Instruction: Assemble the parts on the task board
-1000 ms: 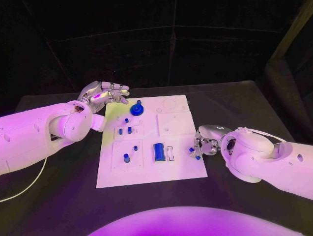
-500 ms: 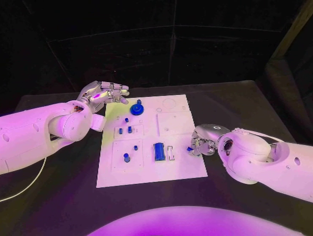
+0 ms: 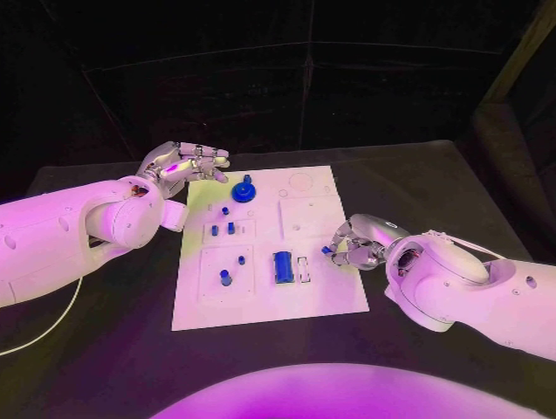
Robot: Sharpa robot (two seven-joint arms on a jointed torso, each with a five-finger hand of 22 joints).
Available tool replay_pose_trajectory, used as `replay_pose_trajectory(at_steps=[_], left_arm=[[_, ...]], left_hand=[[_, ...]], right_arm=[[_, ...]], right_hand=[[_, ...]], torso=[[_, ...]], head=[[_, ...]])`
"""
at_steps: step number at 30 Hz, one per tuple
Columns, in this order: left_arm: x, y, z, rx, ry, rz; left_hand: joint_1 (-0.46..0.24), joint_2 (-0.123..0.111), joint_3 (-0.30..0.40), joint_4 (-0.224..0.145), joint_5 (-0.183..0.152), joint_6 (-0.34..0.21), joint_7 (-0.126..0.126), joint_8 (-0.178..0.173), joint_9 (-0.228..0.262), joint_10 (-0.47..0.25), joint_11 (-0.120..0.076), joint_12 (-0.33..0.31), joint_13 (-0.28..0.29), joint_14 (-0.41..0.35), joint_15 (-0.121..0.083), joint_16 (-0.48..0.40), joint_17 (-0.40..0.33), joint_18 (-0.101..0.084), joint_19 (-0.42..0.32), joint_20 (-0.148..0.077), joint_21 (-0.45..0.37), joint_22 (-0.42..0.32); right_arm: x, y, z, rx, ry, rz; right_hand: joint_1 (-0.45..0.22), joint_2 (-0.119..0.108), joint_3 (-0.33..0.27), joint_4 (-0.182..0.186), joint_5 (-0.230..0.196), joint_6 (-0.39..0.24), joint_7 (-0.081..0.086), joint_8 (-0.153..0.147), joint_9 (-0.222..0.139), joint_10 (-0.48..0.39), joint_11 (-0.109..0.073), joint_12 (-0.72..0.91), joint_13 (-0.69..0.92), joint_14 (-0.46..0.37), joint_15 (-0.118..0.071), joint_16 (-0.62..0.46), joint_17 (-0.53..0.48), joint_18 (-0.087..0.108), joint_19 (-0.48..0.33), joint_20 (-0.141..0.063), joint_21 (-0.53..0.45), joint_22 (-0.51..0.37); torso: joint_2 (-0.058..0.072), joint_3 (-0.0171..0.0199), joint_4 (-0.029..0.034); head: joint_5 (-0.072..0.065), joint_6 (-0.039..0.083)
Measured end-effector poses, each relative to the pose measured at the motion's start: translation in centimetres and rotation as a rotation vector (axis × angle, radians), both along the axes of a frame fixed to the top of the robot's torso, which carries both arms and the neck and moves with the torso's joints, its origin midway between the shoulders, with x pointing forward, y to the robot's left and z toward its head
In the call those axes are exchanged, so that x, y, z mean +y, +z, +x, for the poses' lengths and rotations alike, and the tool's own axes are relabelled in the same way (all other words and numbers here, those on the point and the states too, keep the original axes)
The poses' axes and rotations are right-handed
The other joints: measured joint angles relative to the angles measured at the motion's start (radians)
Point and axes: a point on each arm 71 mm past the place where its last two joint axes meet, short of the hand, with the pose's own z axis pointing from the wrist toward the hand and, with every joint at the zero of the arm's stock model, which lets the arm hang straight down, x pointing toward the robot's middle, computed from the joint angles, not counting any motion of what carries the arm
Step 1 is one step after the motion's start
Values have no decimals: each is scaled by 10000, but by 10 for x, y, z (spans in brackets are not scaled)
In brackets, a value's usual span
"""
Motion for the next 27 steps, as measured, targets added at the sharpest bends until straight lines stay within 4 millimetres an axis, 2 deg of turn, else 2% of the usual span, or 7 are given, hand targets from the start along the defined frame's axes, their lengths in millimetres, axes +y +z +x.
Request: replay_pose_trajectory(at_steps=[8,11,19,21,27], left_arm=[[0,0,0,13,-20,-5],[-1,0,0,17,-34,-9],[-1,0,0,24,-34,-6],[-1,0,0,26,-35,-6],[-1,0,0,29,-43,-8]], left_hand=[[0,0,0,0,0,0,0,0,0,0,0,0,1,0,0,0,1,-1,0,0,0,1],[0,0,0,0,0,0,0,0,0,0,0,0,1,0,0,0,1,0,0,0,0,1],[0,0,0,0,0,0,0,0,-9,-36,-36,0,2,0,0,0,-10,-1,0,0,0,-14],[0,0,0,0,0,0,0,0,-9,-36,-36,0,2,0,0,0,-10,0,0,0,0,-14],[0,0,0,0,0,0,0,0,-9,-36,-36,0,2,0,0,0,-10,0,0,0,0,-13]], right_arm=[[12,-3,0,640,-234,985],[15,-6,1,884,-260,1115],[23,-11,3,1397,-218,1137],[25,-12,3,1513,-206,1124],[30,-14,3,1691,-229,1121]], right_hand=[[-308,-308,517,191,122,65,37,-31,8,5,-6,78,102,20,-20,1,0,0,0,0,0,47],[-475,-474,679,350,147,109,7,-31,145,42,-42,80,137,21,-21,1,-1,0,0,0,0,78],[-673,-673,935,523,-26,313,-74,-32,207,95,-95,187,178,33,-36,8,-1,0,0,0,0,142],[-791,-791,976,564,-41,385,-113,-32,218,171,-89,202,202,32,-37,39,-1,0,0,0,0,156],[-908,-905,1006,592,-81,476,-189,-33,266,191,-115,235,224,32,-37,39,-2,0,38,-38,0,156]], torso=[[0,-7,-1],[0,-7,3],[0,-9,5],[0,-9,5],[0,-5,-1]], head=[[0,-19],[19,-25],[66,-24],[68,-25],[87,-30]])
